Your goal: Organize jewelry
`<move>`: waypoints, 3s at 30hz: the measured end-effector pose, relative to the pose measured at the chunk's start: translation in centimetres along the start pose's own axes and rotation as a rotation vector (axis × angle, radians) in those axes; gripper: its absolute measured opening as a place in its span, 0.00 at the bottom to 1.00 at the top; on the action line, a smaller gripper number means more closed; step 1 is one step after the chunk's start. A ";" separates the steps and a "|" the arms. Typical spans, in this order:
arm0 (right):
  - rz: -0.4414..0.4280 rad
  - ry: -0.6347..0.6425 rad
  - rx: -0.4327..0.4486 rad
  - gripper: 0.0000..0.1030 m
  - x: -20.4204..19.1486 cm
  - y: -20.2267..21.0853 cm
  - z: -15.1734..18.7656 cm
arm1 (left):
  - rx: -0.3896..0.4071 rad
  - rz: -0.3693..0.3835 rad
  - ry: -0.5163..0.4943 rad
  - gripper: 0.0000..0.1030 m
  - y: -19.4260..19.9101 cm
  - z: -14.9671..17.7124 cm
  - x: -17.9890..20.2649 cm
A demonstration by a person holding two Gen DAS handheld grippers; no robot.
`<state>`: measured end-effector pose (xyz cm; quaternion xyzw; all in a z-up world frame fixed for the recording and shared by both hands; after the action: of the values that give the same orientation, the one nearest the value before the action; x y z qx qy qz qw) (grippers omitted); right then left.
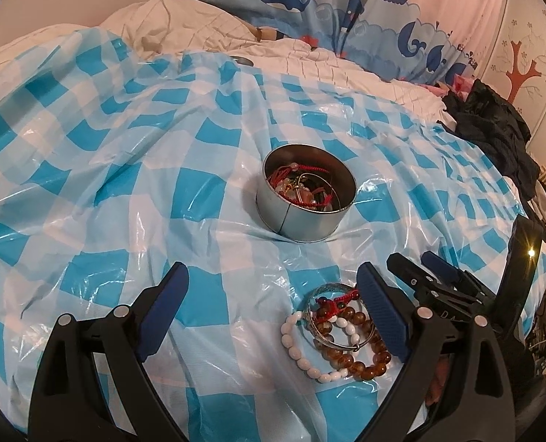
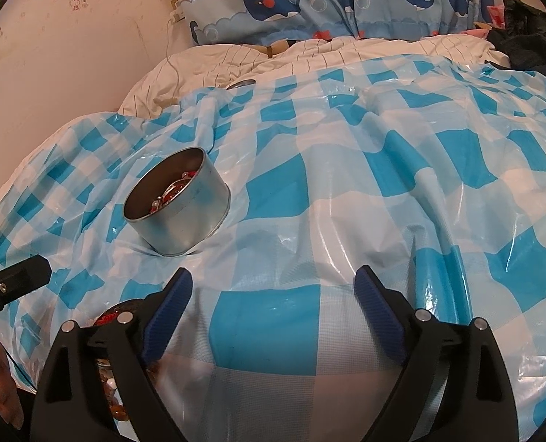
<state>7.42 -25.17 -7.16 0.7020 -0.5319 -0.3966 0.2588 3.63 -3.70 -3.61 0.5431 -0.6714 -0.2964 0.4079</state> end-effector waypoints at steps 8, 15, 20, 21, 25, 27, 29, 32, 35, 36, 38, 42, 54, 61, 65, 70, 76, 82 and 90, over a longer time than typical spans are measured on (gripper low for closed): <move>0.002 0.001 -0.001 0.86 -0.1 0.0 0.0 | -0.003 -0.001 0.000 0.86 0.0 0.1 0.0; 0.002 0.002 -0.002 0.86 -0.2 -0.1 0.1 | -0.008 -0.002 -0.002 0.87 -0.2 0.2 -0.2; 0.003 0.002 -0.002 0.86 -0.3 -0.1 0.1 | -0.014 -0.005 -0.003 0.87 -0.4 0.3 -0.2; 0.002 0.002 -0.002 0.86 -0.3 -0.1 0.1 | -0.014 -0.004 -0.003 0.87 -0.3 0.3 -0.2; 0.003 0.002 -0.002 0.87 -0.3 -0.1 0.1 | -0.021 -0.006 -0.008 0.87 -0.6 0.5 -0.2; 0.003 0.002 -0.002 0.87 -0.3 -0.1 0.1 | -0.024 -0.007 -0.011 0.87 -0.6 0.5 -0.1; 0.003 0.002 -0.002 0.87 -0.3 -0.1 0.1 | -0.026 -0.007 -0.013 0.87 -0.6 0.5 -0.1; 0.003 0.002 -0.002 0.87 -0.3 -0.1 0.1 | -0.026 -0.009 -0.009 0.87 -0.6 0.5 -0.1; 0.004 0.002 -0.003 0.87 -0.3 -0.1 0.1 | -0.028 -0.008 -0.009 0.87 -0.6 0.5 -0.2; 0.004 0.002 -0.003 0.87 -0.3 -0.1 0.1 | -0.027 -0.008 -0.011 0.87 -0.6 0.5 -0.2; -0.001 0.001 -0.014 0.89 -0.4 -0.3 0.1 | -0.024 -0.011 -0.021 0.87 -0.4 0.5 -0.4; -0.049 -0.006 -0.103 0.91 -0.6 -1.0 -0.4 | -0.004 -0.035 -0.043 0.87 0.5 0.8 -1.8; -0.050 0.077 -0.170 0.91 -1.2 0.5 0.0 | 0.005 -0.016 -0.170 0.87 -0.1 1.5 0.4; -0.124 -0.045 -0.163 0.91 0.5 1.2 -0.6 | 0.053 -0.064 -0.404 0.87 -1.0 3.1 5.7; -0.137 -0.061 -0.159 0.91 0.6 1.4 -0.7 | 0.084 -0.054 -0.423 0.87 -1.2 2.8 6.5; -0.151 -0.086 -0.158 0.91 0.7 1.4 -0.9 | 0.111 -0.038 -0.453 0.87 -1.5 2.0 7.7; -0.158 -0.107 -0.160 0.91 1.0 1.2 -1.0 | 0.018 -0.024 -0.425 0.40 -3.9 1.4 7.8; -0.158 -0.108 -0.160 0.91 1.0 1.1 -1.0 | -0.044 -0.025 -0.471 0.03 -4.9 2.6 8.0; -0.179 -0.078 -0.152 0.91 0.3 1.2 -1.1 | 0.059 0.139 -0.333 0.00 -0.2 0.9 5.7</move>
<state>7.76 -25.89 -5.69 0.7090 -0.4453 -0.4842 0.2542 2.47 -9.34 -2.91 0.4504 -0.7742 -0.3333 0.2943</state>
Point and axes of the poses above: each gripper's, at about its wrist camera, not at the fingertips, and y roughly against the way its jaws point, x to its right, z to its underside, the point moved 6 cm from there along -y, roughly the way its jaws point, and after that the axes turned 12 degrees about -x, right-handed, at the moved point
